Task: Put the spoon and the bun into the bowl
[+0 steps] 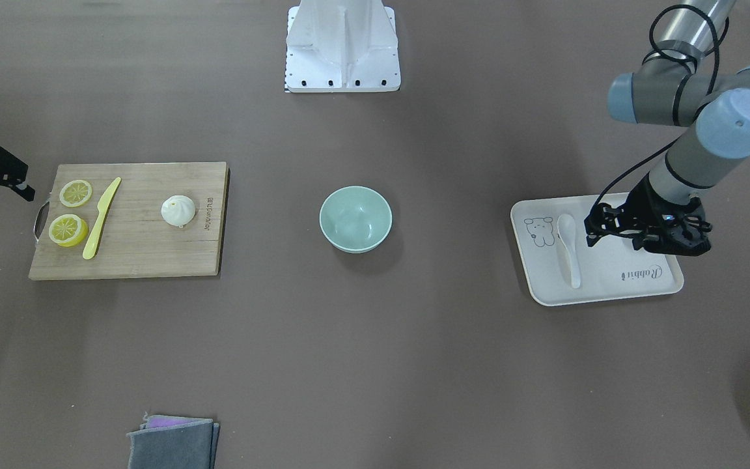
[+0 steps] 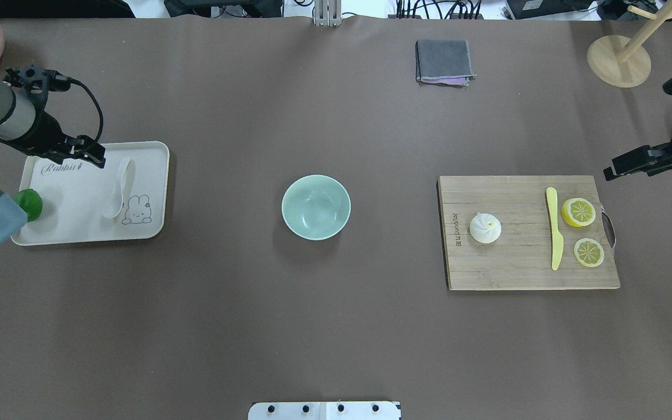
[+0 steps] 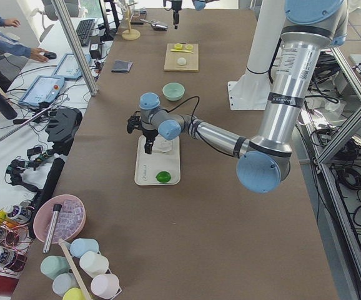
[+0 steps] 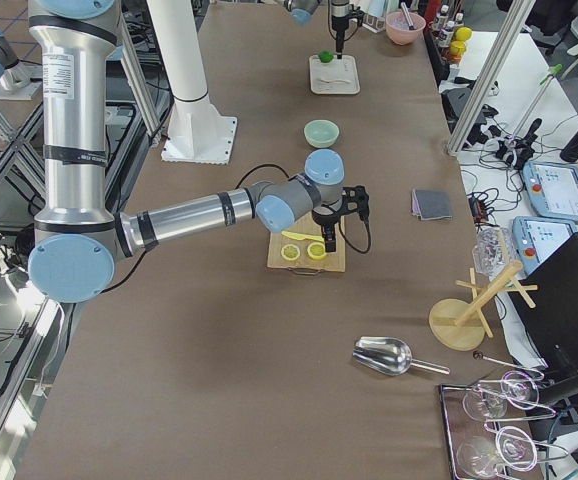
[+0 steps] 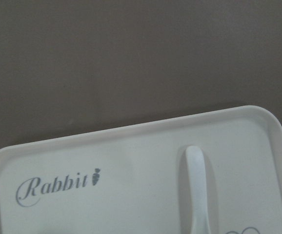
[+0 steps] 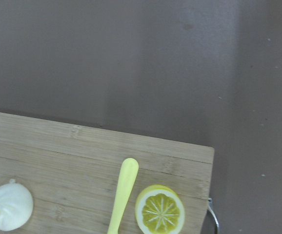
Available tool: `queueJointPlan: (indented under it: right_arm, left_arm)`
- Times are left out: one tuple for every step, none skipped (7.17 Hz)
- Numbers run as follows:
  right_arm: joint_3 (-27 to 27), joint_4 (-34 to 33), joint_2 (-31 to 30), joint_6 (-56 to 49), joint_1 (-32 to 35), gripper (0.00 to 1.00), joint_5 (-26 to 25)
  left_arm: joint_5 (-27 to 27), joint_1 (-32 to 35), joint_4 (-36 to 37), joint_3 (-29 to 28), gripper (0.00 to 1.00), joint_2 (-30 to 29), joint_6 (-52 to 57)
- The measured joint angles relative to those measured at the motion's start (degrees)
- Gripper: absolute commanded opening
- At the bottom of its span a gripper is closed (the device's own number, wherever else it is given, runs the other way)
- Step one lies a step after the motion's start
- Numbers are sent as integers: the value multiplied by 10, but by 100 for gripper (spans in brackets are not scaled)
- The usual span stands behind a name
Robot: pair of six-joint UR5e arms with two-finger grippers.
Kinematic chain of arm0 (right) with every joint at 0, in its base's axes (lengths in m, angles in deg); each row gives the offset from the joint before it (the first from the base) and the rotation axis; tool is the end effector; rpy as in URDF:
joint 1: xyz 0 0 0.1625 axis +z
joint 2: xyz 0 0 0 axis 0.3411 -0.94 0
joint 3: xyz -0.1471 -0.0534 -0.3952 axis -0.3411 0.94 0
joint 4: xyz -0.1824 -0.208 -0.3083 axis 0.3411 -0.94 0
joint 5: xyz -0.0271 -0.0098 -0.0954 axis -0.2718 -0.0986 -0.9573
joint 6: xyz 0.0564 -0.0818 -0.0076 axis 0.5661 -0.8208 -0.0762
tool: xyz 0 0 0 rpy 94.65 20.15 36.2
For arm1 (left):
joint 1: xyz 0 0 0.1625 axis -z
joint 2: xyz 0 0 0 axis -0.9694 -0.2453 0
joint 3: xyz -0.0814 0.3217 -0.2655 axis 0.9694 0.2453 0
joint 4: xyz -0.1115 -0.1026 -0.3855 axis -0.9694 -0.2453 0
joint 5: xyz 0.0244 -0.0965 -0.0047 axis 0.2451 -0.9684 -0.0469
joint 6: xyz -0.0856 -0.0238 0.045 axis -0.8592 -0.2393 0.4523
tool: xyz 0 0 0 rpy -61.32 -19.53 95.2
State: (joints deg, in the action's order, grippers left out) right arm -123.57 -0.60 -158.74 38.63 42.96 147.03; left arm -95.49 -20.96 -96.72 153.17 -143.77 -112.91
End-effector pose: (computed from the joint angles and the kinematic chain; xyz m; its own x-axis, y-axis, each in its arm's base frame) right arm -0.1670 -0.4734 0.4736 0.6003 -0.1737 0.7806 0.0247 0.9797 0.1990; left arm 0.2900 -0.5506 0.4711 0.6873 0.1152 -0.7171 -0.0064 0.9883 0.1527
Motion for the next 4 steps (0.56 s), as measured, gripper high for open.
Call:
queueJointPlan:
  right_arm:
    - [-1, 0, 10, 10, -19, 94, -4]
    - [-1, 0, 19, 19, -32, 94, -6]
    - [-1, -1, 26, 24, -40, 94, -7]
    - [-1, -1, 31, 27, -45, 94, -7]
  left_arm:
    - [2, -15, -1, -24, 78, -19, -1]
    - [2, -26, -2, -40, 67, -31, -1]
    - [3, -35, -3, -48, 57, -37, 0]
    - [3, -40, -3, -55, 41, -38, 1]
